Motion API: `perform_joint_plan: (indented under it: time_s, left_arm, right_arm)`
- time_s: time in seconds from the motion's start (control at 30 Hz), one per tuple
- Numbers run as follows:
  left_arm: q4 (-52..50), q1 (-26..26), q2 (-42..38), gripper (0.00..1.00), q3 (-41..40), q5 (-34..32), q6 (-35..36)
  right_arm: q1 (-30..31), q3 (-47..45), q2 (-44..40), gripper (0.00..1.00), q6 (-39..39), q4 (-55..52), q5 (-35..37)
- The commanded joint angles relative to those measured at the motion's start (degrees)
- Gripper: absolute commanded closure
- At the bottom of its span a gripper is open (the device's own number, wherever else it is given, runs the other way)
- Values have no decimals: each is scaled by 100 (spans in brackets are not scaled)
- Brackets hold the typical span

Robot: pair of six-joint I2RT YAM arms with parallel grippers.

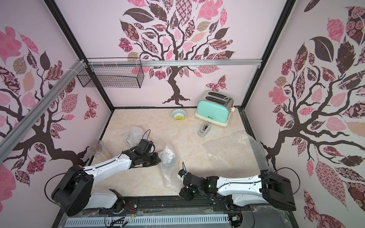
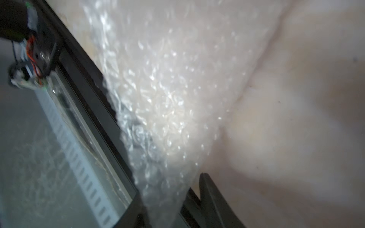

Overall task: Wrap bowls in bubble wrap
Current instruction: Wrap the bowl in bubble wrap.

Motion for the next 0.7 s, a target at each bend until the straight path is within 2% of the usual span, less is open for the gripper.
perform_joint_plan:
  time_s: [0.0, 0.13, 0.23, 0.37, 0.5, 0.67]
  left_arm:
    - [8, 28, 128, 100, -64, -150, 190]
    - [110, 27, 178, 100, -121, -71, 258]
    - [199, 27, 222, 100, -161, 32, 279]
    - [278, -5, 239, 100, -192, 132, 305]
    - [321, -119, 250, 100, -189, 163, 347]
    - [366, -319, 230, 100, -196, 190, 384]
  right_arm:
    - [21, 450, -444, 81, -83, -2, 409]
    - [-73, 784, -704, 91, -399, 185, 729]
    - [-545, 1280, -471, 94, -672, 190, 611]
    - [-1332, 1962, 159, 97, -976, 259, 405]
    - [-1849, 2693, 1069, 98, -1230, 338, 212]
    - [-2425, 3155, 2146, 100, -1233, 848, -67]
